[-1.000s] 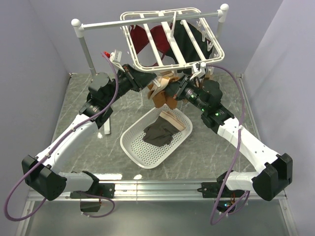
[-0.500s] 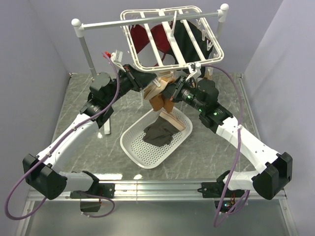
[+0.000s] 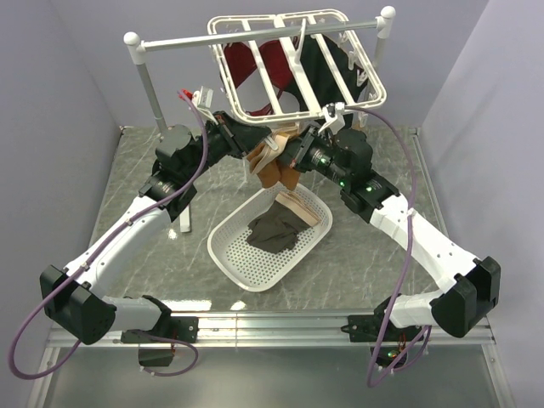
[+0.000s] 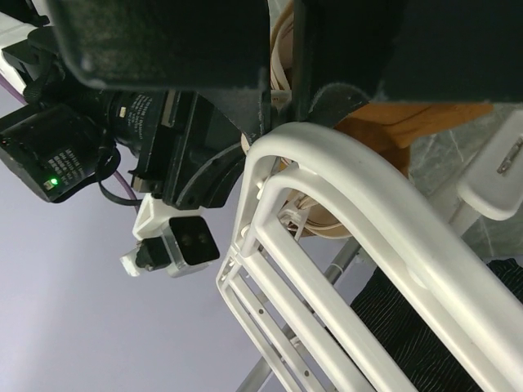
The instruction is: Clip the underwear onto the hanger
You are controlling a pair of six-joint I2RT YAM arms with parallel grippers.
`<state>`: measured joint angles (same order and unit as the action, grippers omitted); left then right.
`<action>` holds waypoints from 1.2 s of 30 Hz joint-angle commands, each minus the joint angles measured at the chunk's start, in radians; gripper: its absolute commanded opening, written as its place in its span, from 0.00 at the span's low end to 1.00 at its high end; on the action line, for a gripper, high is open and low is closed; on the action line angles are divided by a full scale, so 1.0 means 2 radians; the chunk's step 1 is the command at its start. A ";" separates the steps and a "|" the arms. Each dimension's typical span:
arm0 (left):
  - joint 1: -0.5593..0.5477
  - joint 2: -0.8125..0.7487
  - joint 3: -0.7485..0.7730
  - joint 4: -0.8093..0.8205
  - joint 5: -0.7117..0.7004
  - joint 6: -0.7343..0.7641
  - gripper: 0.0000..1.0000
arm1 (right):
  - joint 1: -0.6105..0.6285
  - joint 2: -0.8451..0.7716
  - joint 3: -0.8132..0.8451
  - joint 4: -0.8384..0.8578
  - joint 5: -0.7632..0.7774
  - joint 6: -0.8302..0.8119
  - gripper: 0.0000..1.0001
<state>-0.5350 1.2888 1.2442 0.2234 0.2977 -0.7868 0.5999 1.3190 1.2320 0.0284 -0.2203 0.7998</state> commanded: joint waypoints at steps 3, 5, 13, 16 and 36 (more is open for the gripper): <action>-0.011 0.008 -0.004 -0.043 0.032 0.009 0.00 | 0.006 -0.005 0.037 0.020 -0.009 0.021 0.00; -0.012 0.008 -0.004 -0.042 0.034 0.008 0.01 | 0.008 -0.005 0.037 0.021 -0.012 0.023 0.00; -0.012 0.004 -0.003 -0.039 0.036 0.004 0.23 | 0.011 -0.006 0.031 0.024 -0.011 0.012 0.00; -0.012 0.001 -0.003 -0.040 0.027 0.001 0.39 | 0.011 -0.008 0.027 0.024 -0.008 0.008 0.00; 0.007 -0.091 -0.058 -0.022 0.024 0.022 0.99 | 0.001 -0.028 -0.008 0.055 -0.019 -0.013 0.00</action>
<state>-0.5247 1.1938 1.1595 0.1528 0.3206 -0.7868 0.6064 1.3113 1.2327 0.0574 -0.2359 0.7994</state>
